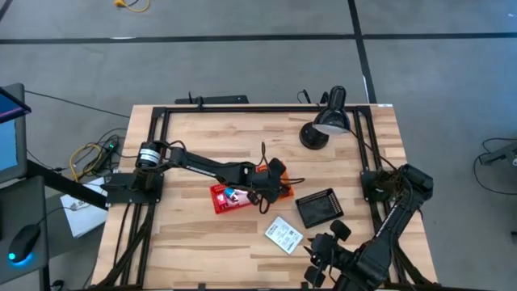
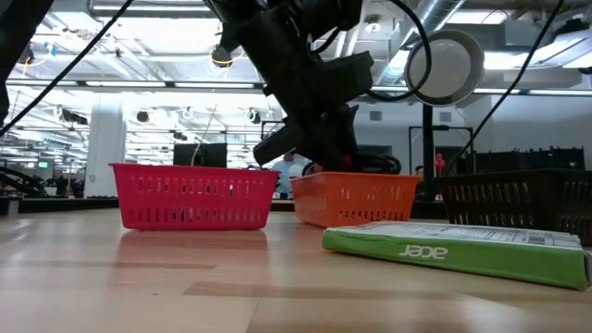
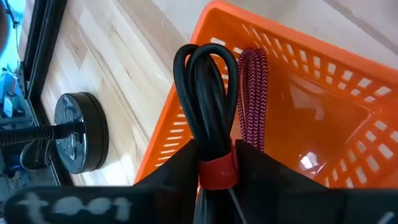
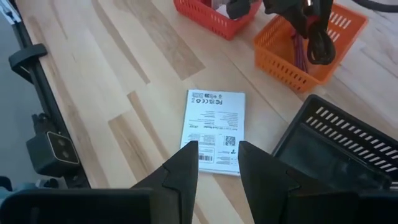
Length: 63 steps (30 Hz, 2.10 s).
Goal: Pick and place items into bin
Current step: Put the black USB cable into the orange bin, then put the white card reader box in the black bin
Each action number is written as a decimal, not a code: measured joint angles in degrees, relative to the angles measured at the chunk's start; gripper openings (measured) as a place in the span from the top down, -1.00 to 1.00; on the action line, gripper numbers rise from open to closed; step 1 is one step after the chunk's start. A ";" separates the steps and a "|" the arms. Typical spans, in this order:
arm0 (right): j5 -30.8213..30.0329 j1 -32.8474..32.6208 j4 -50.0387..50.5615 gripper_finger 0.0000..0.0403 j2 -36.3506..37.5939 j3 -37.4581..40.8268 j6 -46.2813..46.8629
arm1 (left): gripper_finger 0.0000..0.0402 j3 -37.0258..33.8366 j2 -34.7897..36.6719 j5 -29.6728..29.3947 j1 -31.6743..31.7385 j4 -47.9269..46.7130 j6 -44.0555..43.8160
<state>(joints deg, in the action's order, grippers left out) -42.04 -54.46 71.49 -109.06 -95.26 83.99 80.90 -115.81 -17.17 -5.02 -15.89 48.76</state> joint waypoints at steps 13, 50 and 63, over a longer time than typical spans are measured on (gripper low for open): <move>-0.05 -0.02 -0.42 0.46 0.00 0.00 0.04 | 0.30 0.00 0.00 0.26 0.00 0.01 -1.81; 16.48 5.72 -9.64 0.46 -13.96 0.22 8.41 | 0.30 32.22 24.56 -12.07 -4.15 -66.48 -40.64; 10.97 1.71 -16.31 0.46 -12.74 0.22 31.87 | 0.50 12.74 25.20 13.94 -10.85 -42.01 -29.50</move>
<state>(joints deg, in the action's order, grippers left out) -31.07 -52.74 55.19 -121.80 -95.04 115.87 93.64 -90.61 -3.23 -15.87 -57.90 19.26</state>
